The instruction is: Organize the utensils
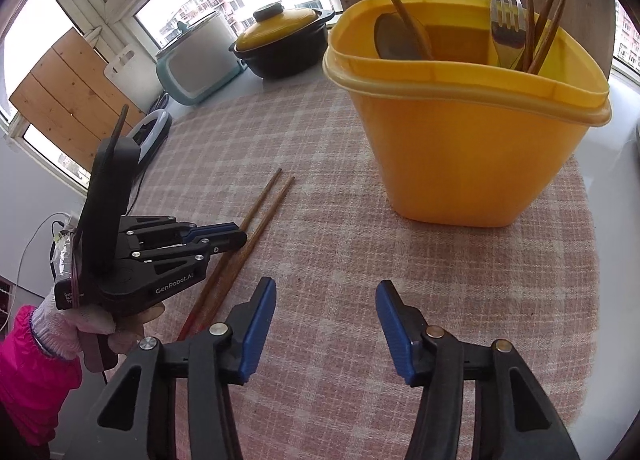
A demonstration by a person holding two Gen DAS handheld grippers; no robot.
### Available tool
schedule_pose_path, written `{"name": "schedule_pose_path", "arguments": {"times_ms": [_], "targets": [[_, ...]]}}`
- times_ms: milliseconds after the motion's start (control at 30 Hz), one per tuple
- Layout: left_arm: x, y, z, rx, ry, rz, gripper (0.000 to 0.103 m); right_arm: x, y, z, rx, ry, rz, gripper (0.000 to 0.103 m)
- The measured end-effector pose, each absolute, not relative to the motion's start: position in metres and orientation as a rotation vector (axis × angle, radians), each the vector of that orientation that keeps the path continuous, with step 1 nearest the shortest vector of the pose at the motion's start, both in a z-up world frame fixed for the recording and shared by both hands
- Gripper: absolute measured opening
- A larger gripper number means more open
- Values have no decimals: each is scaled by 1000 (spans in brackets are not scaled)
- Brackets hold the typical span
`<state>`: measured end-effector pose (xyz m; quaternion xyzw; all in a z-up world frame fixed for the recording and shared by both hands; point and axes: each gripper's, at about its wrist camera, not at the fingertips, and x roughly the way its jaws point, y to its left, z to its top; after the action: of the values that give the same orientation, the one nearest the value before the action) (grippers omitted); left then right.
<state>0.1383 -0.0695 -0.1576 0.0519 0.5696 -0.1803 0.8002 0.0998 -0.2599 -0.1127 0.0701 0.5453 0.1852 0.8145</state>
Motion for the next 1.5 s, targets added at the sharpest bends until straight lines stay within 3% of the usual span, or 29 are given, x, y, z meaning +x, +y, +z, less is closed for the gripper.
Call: {"name": "schedule_pose_path", "arguments": {"times_ms": [133,967,1167,1500], "targets": [[136,-52,-159,67,1219,-370,4,106,-242,-123,166,1209,417,44],[113,12,-157,-59,1197,-288,4,171,-138,-171,58,1398,372,35],[116,21,-155,-97,1196,-279,4,174,-113,-171,-133,1360,379,13],[118,27,-146,-203,1171,-287,4,172,-135,-168,-54,1342,456,3]]}}
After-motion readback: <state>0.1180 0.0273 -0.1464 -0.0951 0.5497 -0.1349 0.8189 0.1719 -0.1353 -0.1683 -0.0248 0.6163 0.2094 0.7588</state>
